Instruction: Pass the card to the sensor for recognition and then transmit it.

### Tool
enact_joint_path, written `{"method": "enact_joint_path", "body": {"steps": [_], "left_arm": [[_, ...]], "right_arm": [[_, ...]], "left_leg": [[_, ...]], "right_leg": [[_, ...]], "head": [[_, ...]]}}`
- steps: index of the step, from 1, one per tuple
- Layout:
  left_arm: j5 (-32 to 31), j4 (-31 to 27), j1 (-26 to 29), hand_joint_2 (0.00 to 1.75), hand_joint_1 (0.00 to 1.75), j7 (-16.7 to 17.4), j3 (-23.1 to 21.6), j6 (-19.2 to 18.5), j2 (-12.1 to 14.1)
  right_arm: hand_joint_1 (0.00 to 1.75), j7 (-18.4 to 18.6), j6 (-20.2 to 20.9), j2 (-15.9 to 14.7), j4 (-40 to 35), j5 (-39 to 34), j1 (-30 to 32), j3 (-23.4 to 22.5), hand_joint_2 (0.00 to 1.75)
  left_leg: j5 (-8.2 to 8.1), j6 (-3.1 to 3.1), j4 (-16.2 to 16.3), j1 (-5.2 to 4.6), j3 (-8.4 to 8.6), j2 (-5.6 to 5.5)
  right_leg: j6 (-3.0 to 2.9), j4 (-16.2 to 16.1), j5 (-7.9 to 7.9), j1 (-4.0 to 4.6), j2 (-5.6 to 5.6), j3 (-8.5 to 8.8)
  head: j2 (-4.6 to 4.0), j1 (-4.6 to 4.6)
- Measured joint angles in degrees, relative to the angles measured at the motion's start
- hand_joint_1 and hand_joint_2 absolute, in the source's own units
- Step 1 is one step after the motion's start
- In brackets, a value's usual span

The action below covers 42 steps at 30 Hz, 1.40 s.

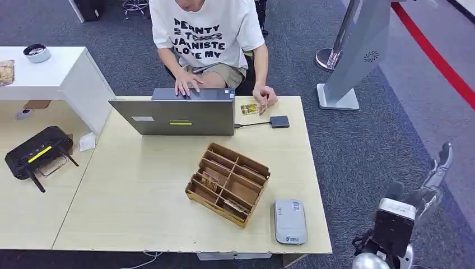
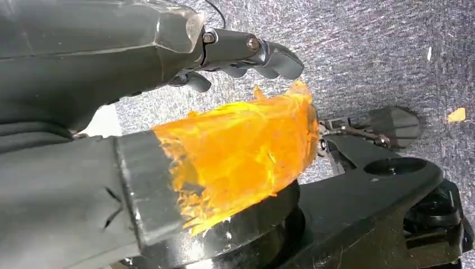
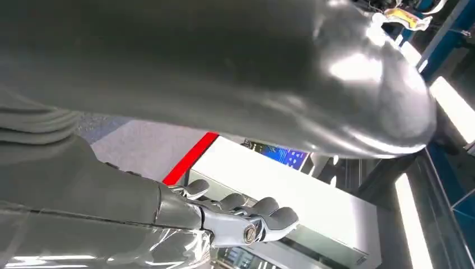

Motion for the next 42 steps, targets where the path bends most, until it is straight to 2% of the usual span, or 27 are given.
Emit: {"method": "enact_joint_path", "body": {"steps": [24, 25, 26, 27, 28, 29, 30, 31, 33, 34, 37, 42], "left_arm": [[0.0, 0.0, 0.0, 0.0, 0.0, -0.02, 0.0, 0.0, 0.0], [-0.02, 0.0, -0.03, 0.0, 0.0, -0.5, 0.0, -0.06, 0.0], [-0.07, 0.0, 0.03, 0.0, 0.0, -1.47, 0.0, -0.24, 0.0], [-0.11, 0.0, 0.1, 0.0, 0.0, -2.47, 0.0, -0.57, 0.07], [-0.18, 0.0, 0.1, 0.0, 0.0, -3.02, 0.0, -0.66, 0.15], [-0.28, 0.0, 0.06, 0.0, 0.0, -3.28, 0.0, -0.83, 0.18], [-0.33, 0.0, -0.03, 0.0, 0.0, -3.5, 0.0, -0.92, 0.18], [-0.35, 0.0, 0.12, 0.0, 0.0, -3.61, 0.0, -0.96, 0.13], [-0.39, 0.0, 1.22, 0.0, 0.0, -3.67, 0.02, -0.96, 0.46], [-0.44, 0.0, 1.5, 0.0, 0.0, -3.67, 0.02, -0.92, 0.66], [-0.46, 0.0, 1.12, 0.0, 0.0, -3.67, 0.02, -0.96, 0.7], [-0.46, 0.0, 0.96, 0.0, 0.0, -3.69, 0.02, -0.96, 0.72]], "right_arm": [[0.0, 0.02, 0.0, -0.02, 0.0, 0.04, 0.0, 0.0, 0.0], [0.0, 1.77, 0.45, -0.02, 0.02, 1.79, 0.03, 0.0, 0.0], [0.0, 6.01, 2.08, -0.22, 1.96, 6.2, 0.21, -0.79, 0.0], [0.0, 11.08, 4.89, -1.27, 8.6, 11.5, -0.65, -2.56, 0.0], [0.0, 14.9, 8.98, -3.95, 18.99, 14.28, -2.52, -5.54, 0.0], [0.0, 16.09, 13.26, -7.27, 30.46, 14.71, -3.83, -9.68, 0.0], [0.0, 14.66, 14.17, -9.55, 40.61, 14.89, -4.01, -15.44, 0.0], [0.0, 11.64, 13.72, -10.28, 49.48, 15.52, -4.41, -22.19, 0.0], [0.0, 8.52, 12.08, -10.89, 61.85, 16.85, -6.01, -31.84, 0.0], [0.0, 8.54, 11.98, -11.32, 67.01, 17.42, -6.73, -34.94, 0.0], [0.0, 9.31, 12.26, -11.98, 76.49, 18.47, -7.71, -39.52, 0.0], [0.0, 9.38, 12.33, -12.42, 84.59, 18.8, -8.95, -43.56, 0.0]], "left_leg": [[0.0, 0.0, 0.0, 0.0, 0.0, 0.0], [0.0, -0.01, 0.0, 0.0, 0.07, 0.01], [-0.01, -0.01, -0.03, 0.02, 0.12, 0.03], [-0.11, -0.15, -0.06, 0.23, 0.31, 0.08], [-0.23, -0.21, -0.06, 0.5, 0.53, 0.09], [-0.33, 0.07, -0.06, 0.57, 0.69, -0.2], [-0.16, 0.41, -0.02, 0.47, 0.62, -1.06], [-0.1, 0.54, -0.01, 0.36, 0.53, -2.07], [-0.15, 0.49, 0.0, 0.32, 0.49, -1.95], [-0.28, 0.41, 0.0, 0.32, 0.54, -1.52], [-0.54, 0.34, -0.01, 0.31, 0.7, -0.89], [-0.6, 0.31, -0.06, 0.36, 0.81, -0.5]], "right_leg": [[0.0, 0.0, 0.0, 0.0, 0.0, 0.01], [-0.02, -0.01, -0.02, 0.01, 0.01, -0.05], [-0.05, -0.03, -0.06, 0.03, 0.02, -0.03], [-0.07, -0.18, -0.04, 0.22, 0.04, 0.22], [-0.08, -0.47, -0.06, 0.42, -0.02, 0.51], [0.1, -0.67, -0.17, 0.47, -0.3, 0.86], [0.58, -0.68, -0.45, 0.34, -1.07, 1.16], [0.56, -0.65, -0.6, 0.22, -2.17, 1.37], [0.44, -0.59, -0.52, 0.18, -2.02, 1.46], [0.44, -0.59, -0.51, 0.19, -1.56, 1.37], [0.42, -0.57, -0.55, 0.21, -0.94, 1.32], [0.4, -0.52, -0.59, 0.21, -0.5, 1.23]], "head": [[0.0, 0.0], [0.0, 0.0], [0.0, -0.02], [0.0, -0.11], [0.0, -0.07], [0.0, -0.13], [0.0, -0.02], [0.0, 0.24], [0.0, 0.41], [0.0, 0.37], [0.0, 0.42], [0.0, 0.39]]}}
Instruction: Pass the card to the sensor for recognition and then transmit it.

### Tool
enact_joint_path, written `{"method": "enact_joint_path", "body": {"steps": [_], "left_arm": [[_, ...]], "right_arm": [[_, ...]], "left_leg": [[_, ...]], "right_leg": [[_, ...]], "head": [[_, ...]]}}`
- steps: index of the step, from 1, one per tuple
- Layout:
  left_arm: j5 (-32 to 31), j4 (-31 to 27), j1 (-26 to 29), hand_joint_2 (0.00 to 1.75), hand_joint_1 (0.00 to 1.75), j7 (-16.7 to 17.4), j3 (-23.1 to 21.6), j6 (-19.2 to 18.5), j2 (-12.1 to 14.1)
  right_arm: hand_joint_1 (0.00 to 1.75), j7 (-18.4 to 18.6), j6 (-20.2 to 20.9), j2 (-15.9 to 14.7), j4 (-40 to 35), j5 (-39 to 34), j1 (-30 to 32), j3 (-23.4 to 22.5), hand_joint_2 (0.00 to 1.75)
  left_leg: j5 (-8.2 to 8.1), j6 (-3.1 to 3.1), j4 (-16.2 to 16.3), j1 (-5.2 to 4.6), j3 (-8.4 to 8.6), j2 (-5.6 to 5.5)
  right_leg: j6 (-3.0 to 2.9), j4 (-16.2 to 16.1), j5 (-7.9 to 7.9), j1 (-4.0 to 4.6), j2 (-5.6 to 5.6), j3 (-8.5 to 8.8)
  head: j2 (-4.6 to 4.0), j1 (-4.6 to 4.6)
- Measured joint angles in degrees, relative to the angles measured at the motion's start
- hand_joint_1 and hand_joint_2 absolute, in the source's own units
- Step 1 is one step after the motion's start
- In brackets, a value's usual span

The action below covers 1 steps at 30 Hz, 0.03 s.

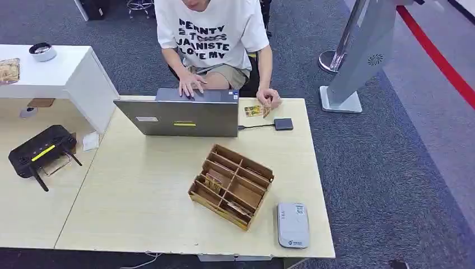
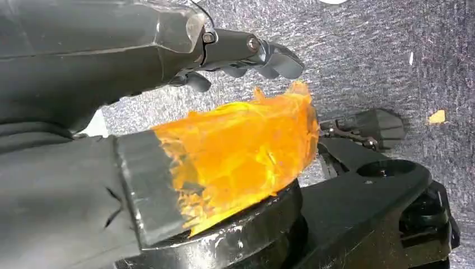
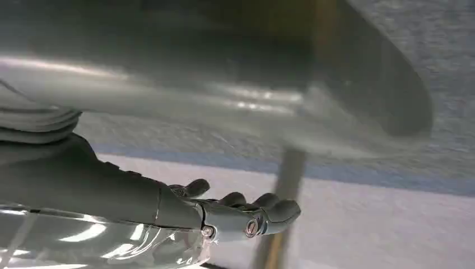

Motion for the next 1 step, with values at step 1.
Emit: {"method": "enact_joint_path", "body": {"steps": [1], "left_arm": [[0.0, 0.0, -0.01, 0.0, 0.0, 0.0, 0.0, 0.0, 0.0]], "right_arm": [[0.0, 0.0, 0.0, -0.07, 0.77, 0.02, -0.13, -0.35, 0.0]], "left_leg": [[0.0, 0.0, 0.0, -0.01, 0.01, 0.02]], "right_leg": [[0.0, 0.0, 0.0, -0.01, 0.0, 0.0]], "head": [[0.0, -0.02]]}}
